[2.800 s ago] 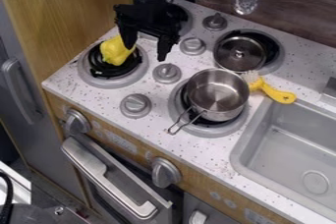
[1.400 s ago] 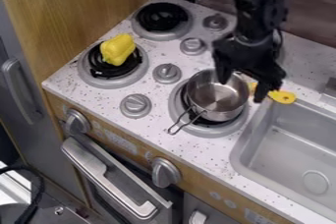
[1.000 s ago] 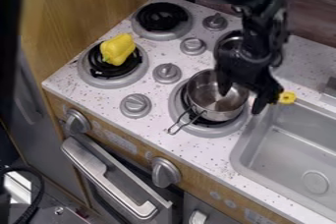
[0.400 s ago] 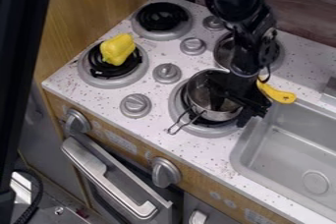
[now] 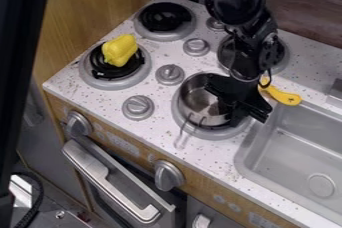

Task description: Move the silver pot to the upper left burner

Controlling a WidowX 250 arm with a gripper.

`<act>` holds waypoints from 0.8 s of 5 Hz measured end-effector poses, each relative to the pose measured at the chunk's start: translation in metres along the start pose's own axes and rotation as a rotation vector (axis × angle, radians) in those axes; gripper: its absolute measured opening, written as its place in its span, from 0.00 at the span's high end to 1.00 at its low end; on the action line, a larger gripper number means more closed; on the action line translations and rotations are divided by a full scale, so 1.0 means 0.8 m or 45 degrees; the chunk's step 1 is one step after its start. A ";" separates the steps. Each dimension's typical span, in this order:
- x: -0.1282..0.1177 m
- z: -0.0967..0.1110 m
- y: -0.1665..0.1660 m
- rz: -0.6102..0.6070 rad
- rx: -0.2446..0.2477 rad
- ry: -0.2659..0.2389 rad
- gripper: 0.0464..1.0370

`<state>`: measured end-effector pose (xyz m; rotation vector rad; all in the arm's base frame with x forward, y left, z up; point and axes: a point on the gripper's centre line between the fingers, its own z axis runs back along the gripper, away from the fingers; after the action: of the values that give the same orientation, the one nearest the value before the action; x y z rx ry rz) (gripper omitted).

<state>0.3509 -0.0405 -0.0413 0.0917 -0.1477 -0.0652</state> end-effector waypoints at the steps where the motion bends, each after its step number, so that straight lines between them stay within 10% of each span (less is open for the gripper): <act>1: 0.010 0.026 0.030 0.012 0.035 -0.073 0.97; 4: 0.105 0.054 0.141 -0.060 0.097 -0.306 0.98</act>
<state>0.4337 0.0622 0.0242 0.1632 -0.3886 -0.1181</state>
